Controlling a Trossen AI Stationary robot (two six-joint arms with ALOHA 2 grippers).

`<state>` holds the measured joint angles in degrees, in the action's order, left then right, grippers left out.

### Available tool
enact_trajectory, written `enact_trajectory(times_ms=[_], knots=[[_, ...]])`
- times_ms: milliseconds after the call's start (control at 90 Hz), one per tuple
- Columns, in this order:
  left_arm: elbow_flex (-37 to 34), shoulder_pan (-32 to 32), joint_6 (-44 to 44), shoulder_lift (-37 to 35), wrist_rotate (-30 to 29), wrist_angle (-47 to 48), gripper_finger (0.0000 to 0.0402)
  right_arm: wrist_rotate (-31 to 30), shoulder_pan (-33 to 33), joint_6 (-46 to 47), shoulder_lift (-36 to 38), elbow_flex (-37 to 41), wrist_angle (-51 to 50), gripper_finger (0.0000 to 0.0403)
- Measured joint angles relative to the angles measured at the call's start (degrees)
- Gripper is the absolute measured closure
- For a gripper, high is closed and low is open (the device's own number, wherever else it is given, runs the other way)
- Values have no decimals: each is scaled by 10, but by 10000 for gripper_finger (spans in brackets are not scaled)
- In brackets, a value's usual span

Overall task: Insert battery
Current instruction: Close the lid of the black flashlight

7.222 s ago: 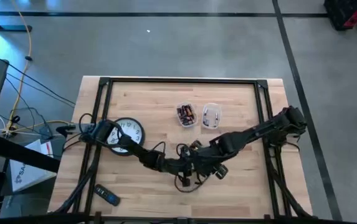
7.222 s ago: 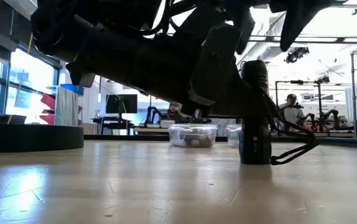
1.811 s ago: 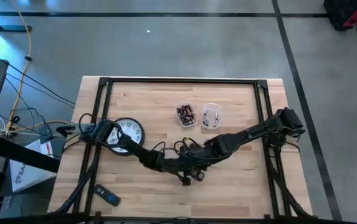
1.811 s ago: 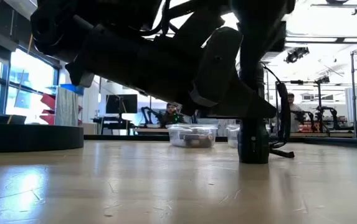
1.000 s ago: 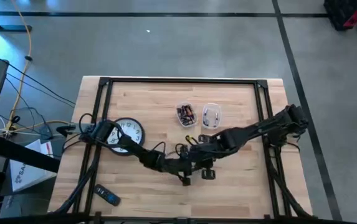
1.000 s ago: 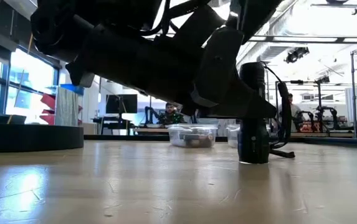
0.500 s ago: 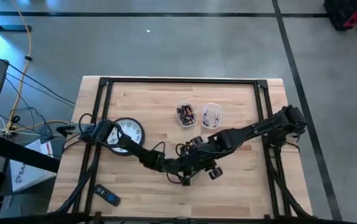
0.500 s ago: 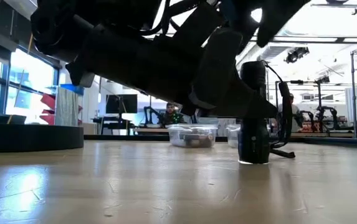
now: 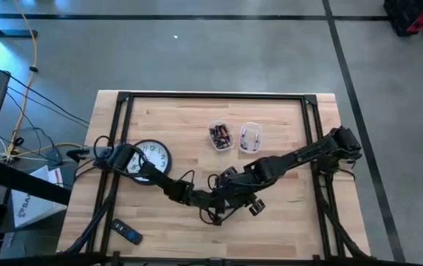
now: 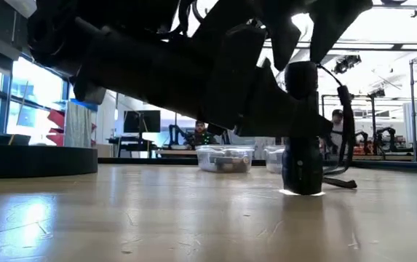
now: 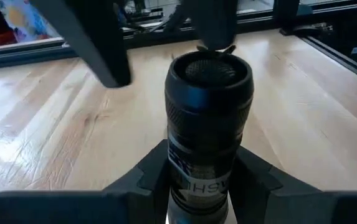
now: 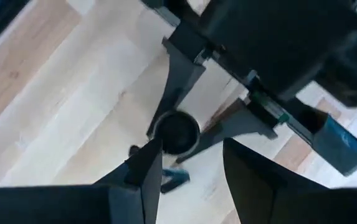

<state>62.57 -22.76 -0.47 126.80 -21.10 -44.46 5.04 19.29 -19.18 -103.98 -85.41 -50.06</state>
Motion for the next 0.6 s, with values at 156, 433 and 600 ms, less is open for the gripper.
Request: enact_trajectory(times_ms=[156,433,600], knots=[[0,0,-10,0,-3,1,299,12,5,-1,0,0,10,280],[1,2,-16,49,-4,-105,298,15,7,11,0,0,-6,285],[1,2,-20,51,-6,-106,298,-5,10,8,0,0,-23,285]])
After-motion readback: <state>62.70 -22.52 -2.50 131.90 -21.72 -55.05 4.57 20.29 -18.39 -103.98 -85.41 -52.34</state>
